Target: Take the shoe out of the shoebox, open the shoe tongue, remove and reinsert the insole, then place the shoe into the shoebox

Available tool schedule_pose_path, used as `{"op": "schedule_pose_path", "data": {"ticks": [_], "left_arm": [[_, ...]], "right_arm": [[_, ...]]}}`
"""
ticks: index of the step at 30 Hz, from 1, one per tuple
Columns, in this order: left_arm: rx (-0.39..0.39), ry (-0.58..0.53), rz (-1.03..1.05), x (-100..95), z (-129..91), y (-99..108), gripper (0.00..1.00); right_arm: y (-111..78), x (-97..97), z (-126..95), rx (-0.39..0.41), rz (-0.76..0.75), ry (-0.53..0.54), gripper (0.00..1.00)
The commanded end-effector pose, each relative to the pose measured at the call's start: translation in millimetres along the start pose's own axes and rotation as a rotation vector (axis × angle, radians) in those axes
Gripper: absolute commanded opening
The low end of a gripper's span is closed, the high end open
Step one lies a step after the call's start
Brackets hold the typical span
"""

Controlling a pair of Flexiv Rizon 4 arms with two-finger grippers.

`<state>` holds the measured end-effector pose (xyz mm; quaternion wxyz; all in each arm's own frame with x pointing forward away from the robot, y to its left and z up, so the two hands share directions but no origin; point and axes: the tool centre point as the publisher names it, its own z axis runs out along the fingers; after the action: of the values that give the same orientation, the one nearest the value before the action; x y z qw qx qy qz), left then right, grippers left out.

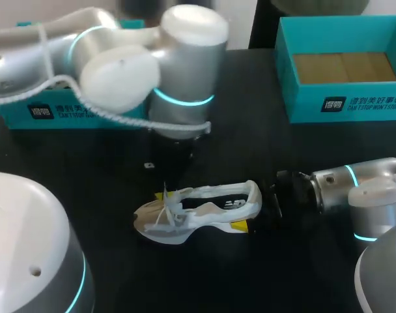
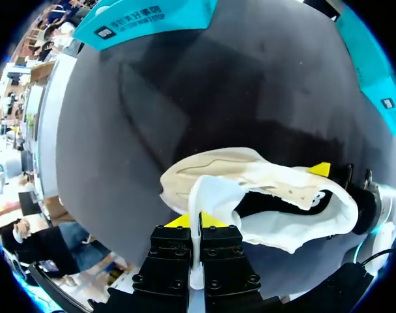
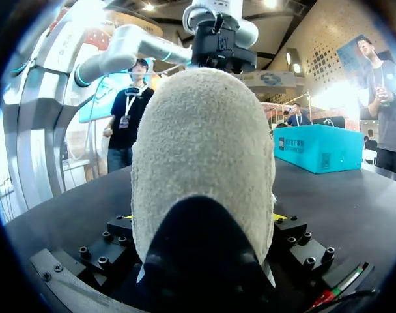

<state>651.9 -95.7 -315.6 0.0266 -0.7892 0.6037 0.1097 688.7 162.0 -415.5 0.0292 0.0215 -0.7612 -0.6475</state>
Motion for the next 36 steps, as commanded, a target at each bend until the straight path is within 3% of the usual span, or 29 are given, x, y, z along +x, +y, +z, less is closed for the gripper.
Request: {"op": "schedule_pose_path", "data": {"ticks": [1,11,21,22,25,36], "left_arm": [[0.002,0.289,-0.123,-5.8,12,3,0.00],[-0.003,0.321,-0.101,-6.3,22,-1,0.00],[0.000,0.283,-0.074,-9.7,43,-1,0.00],[-0.002,0.277,-0.071,-9.9,45,-1,0.03],[-0.002,0.263,-0.067,-10.7,50,0,0.26],[0.017,0.251,-0.053,-26.6,46,5,0.49]], "right_arm": [[-0.6,-1.2,1,0.004,0.001,0.000,0.00],[-0.6,-1.2,1,0.004,0.001,0.000,0.00],[-0.6,-1.2,1,0.004,0.001,0.000,0.00],[-0.6,-1.2,1,0.004,0.001,0.000,0.00],[-0.6,-1.2,1,0.004,0.001,0.000,0.00],[-0.6,-1.2,1,0.004,0.001,0.000,0.00]]}}
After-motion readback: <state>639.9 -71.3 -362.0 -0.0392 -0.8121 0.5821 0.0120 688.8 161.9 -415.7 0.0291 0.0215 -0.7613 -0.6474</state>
